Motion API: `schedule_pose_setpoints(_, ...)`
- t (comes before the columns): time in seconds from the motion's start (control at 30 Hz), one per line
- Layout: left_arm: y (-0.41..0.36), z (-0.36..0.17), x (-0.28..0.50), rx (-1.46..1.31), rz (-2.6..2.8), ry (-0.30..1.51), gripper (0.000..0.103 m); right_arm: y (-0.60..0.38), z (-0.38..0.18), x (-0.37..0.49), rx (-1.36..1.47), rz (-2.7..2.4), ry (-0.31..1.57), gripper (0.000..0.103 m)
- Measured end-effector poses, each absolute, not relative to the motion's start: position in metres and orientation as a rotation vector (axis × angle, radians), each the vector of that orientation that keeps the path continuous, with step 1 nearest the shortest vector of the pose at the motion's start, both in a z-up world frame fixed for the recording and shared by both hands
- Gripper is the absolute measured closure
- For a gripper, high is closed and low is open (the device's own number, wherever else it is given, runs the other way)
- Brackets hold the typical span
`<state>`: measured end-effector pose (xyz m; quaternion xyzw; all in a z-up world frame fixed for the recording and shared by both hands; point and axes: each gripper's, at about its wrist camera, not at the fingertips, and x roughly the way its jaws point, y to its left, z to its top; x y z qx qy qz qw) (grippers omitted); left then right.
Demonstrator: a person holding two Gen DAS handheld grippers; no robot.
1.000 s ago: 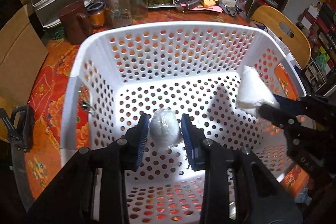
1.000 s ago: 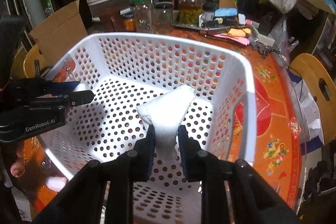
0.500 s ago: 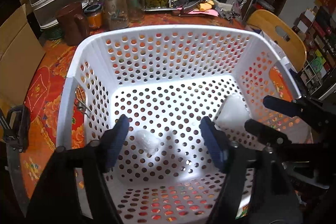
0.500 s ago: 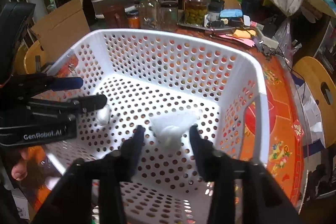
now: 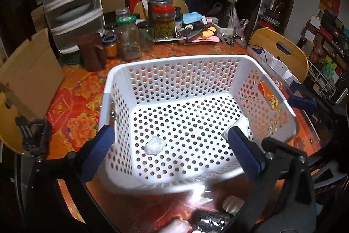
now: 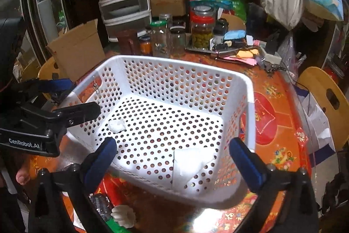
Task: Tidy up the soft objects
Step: 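Withdraw both tools from the basket back toward the remaining items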
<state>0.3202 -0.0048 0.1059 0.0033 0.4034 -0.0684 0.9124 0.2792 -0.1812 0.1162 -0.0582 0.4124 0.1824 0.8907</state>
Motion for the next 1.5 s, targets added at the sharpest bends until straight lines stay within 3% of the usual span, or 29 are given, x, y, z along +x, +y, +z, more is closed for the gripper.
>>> schedule_pose_setpoints(0.4,0.009,0.152,0.226,0.02,-0.122,0.677,0.0,-0.195,0.151,0.219,-0.123,0.343,0.72,0.0)
schedule_pose_setpoints(0.87,0.008,0.147,0.145,0.039,-0.112,0.626,0.0,-0.209,0.162,0.15,-0.095,0.343,0.595,0.0)
schedule_pose_setpoints(1.2,0.012,0.106,0.087,0.007,-0.114,0.621,0.0,-0.229,0.122,0.1,0.004,0.362,0.596,0.0)
schedule_pose_setpoints(1.5,-0.003,0.012,0.084,-0.022,-0.156,0.799,0.0,-0.214,0.039,0.086,0.069,0.415,0.737,0.0)
